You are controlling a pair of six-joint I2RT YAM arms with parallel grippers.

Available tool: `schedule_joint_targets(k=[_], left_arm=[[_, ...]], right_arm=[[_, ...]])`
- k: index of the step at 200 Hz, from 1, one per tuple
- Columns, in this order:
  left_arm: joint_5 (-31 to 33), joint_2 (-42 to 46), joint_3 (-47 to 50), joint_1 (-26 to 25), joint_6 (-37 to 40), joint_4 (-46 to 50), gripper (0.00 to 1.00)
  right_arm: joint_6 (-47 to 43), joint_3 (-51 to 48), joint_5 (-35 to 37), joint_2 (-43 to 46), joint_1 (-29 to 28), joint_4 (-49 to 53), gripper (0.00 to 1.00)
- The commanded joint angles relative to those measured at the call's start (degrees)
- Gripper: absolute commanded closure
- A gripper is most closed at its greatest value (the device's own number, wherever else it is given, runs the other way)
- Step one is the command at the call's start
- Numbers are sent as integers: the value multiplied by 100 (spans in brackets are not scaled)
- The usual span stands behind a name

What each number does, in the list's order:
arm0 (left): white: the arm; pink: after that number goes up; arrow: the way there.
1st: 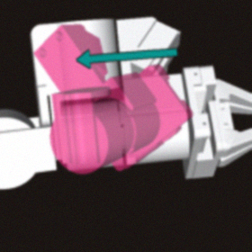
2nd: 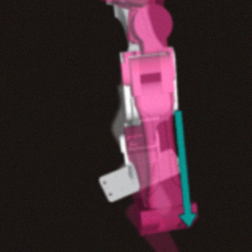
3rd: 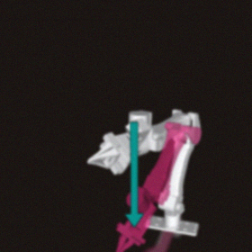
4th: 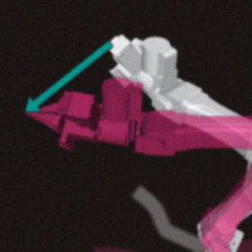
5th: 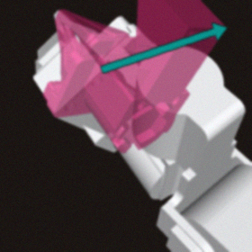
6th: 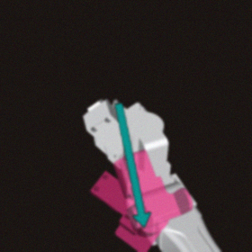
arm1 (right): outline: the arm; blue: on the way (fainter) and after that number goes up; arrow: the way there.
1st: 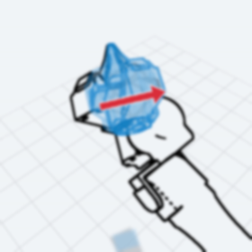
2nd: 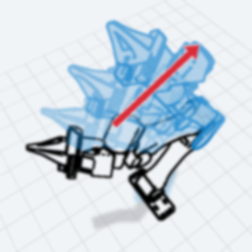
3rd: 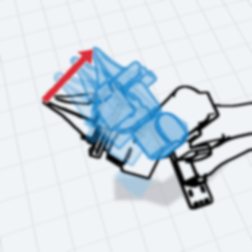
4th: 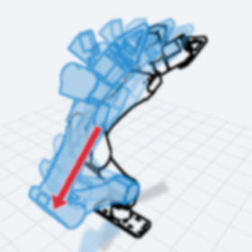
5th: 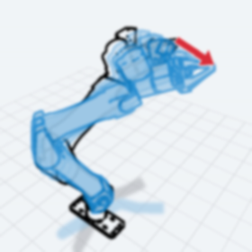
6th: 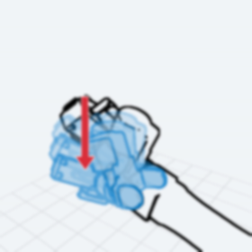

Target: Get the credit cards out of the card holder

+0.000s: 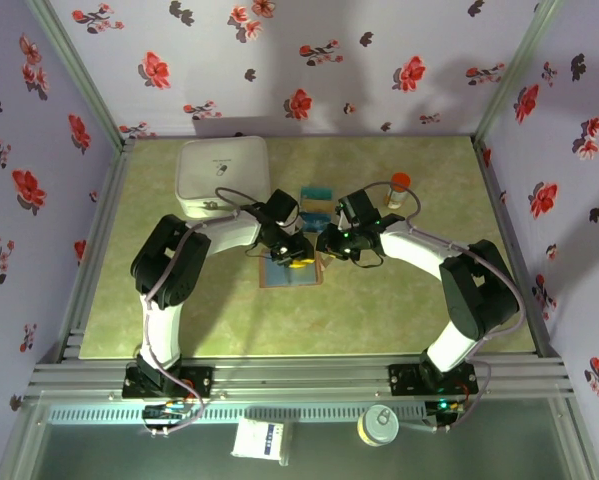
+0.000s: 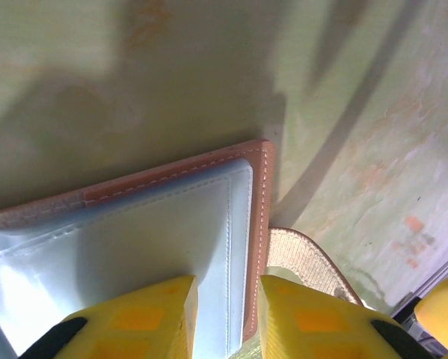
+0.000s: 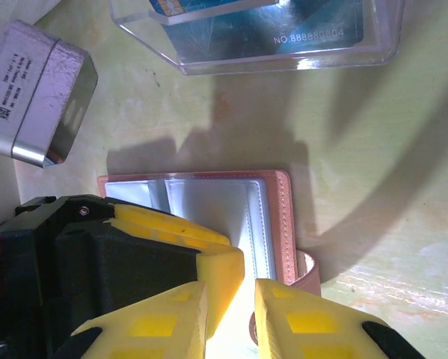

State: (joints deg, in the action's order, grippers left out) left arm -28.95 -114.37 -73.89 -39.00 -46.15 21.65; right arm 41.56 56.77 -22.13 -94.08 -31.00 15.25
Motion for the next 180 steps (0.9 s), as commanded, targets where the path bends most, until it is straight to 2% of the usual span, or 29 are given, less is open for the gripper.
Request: schedule_joint_targets(k=[1,42,98,139,180], left_arm=[[159,402,-73,37,168,140,72],[281,970,220,214,174,63,73],[384,1739,1266,672,174,-132,77],[347,2048,2039,1021,172,-298,84],[269,1930,2348,1134,202,-507,93]], right_arm=[[18,136,-72,36,32,4,75],[89,360,-167,-137,-58,-13,75],[123,958,-211,-646,-459,109,75],[164,1324,-220,-1033,-777,178,76],[230,1492,-311,-1384,-976,184,76]])
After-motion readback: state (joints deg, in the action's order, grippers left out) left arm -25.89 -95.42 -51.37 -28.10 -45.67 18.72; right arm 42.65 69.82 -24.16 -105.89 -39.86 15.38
